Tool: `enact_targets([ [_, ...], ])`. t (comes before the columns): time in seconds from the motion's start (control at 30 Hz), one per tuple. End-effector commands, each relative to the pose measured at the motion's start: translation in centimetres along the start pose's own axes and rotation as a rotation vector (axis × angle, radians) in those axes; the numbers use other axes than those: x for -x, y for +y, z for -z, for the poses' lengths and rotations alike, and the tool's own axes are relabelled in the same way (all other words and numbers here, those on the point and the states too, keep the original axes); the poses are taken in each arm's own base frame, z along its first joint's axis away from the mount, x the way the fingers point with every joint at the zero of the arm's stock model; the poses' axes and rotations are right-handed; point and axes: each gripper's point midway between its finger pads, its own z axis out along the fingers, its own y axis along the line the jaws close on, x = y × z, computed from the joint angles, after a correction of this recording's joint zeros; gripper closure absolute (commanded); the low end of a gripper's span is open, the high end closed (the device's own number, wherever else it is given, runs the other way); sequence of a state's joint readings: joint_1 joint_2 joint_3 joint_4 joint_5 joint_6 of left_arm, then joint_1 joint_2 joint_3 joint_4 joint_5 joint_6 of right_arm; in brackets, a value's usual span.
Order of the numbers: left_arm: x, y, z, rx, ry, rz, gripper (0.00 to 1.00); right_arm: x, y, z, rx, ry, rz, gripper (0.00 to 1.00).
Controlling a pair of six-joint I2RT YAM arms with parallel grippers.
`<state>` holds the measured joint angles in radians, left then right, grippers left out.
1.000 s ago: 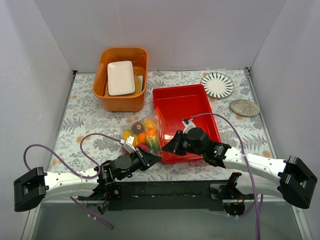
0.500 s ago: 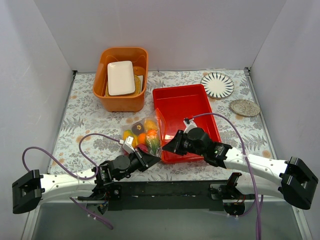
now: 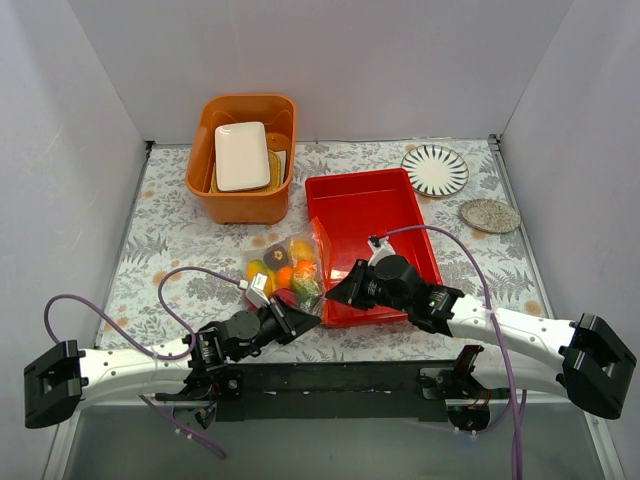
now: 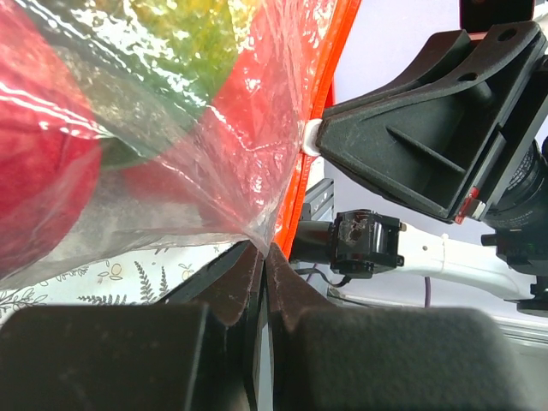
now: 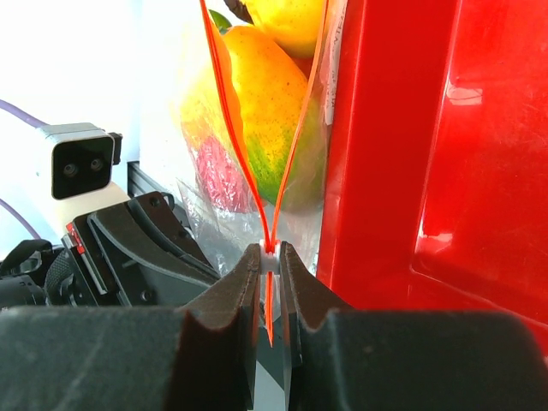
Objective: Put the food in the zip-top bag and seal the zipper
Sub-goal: Zip the zipper food storage bag at the center of the board.
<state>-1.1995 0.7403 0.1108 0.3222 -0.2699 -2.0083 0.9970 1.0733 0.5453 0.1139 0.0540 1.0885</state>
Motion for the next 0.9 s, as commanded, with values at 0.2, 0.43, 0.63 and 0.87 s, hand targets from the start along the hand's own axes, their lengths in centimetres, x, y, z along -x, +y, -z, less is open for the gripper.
enact_targets([
  [0.2,-0.8,0.5,0.7,0.025,0.041,0.200,1.00,3.5,2.0,-0.5,0.016,-0.118,0.024,0.89],
  [0.43,-0.7,0.6,0.8,0.027,0.035,0.202,1.00,3.5,2.5,-1.1,0.024,-0.096,0.031,0.89],
  [0.63,-0.6,0.5,0.9,0.024,0.033,0.207,1.00,4.0,3.1,-1.5,0.029,-0.096,0.039,0.89],
  [0.87,-0.8,0.8,0.8,0.029,0.039,0.218,1.00,4.8,3.2,-1.9,0.024,-0.106,0.048,0.90],
])
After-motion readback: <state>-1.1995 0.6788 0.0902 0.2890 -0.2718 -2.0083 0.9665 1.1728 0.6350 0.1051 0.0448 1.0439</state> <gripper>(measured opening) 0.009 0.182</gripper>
